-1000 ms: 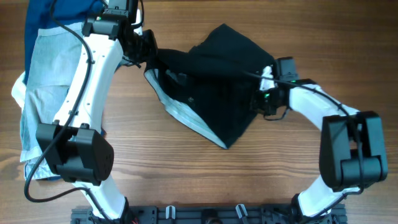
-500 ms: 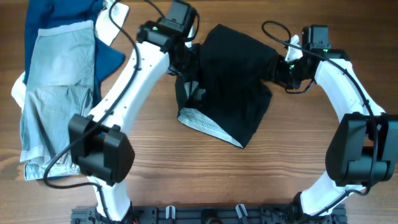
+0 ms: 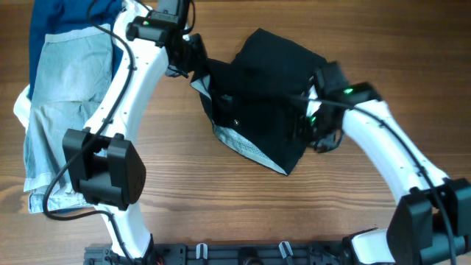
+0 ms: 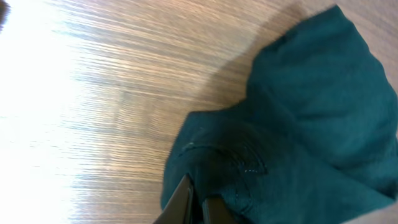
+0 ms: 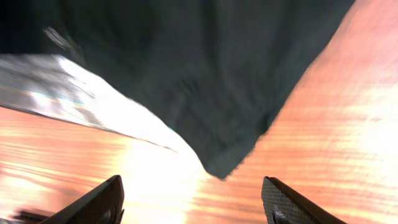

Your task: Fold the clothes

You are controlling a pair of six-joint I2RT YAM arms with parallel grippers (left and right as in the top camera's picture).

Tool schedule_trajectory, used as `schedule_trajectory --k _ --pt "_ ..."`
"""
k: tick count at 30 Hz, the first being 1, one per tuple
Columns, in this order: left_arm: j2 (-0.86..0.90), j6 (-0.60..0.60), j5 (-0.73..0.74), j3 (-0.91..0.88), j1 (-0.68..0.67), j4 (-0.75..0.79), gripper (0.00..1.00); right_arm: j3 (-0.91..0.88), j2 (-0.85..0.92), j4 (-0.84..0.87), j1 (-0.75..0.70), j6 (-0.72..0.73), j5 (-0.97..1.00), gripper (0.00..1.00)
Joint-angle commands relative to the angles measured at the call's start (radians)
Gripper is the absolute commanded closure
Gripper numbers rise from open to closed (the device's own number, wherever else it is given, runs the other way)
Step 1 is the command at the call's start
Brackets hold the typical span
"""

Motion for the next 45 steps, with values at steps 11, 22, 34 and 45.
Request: schedule_trajectory --k 11,22,34,45 --pt "0.006 0.010 -0.013 0.002 0.014 -0.006 0.96 -0.294 0.012 0.343 0.170 0.283 0.180 0.27" --pt "0.006 0.011 -0.014 0.002 0.015 -0.045 0.96 -0.354 0.050 0.434 0.169 0.258 0.115 0.96" --pt "-0.326 0.118 -0.013 0.005 0.126 -0.023 0.96 0.394 -0.165 -0.097 -0.356 -0.214 0.046 0.96" --pt "-0.680 0.111 0.069 0.005 0.119 0.166 0.96 0.949 -0.161 -0.348 -0.580 -0.348 -0.006 0.96"
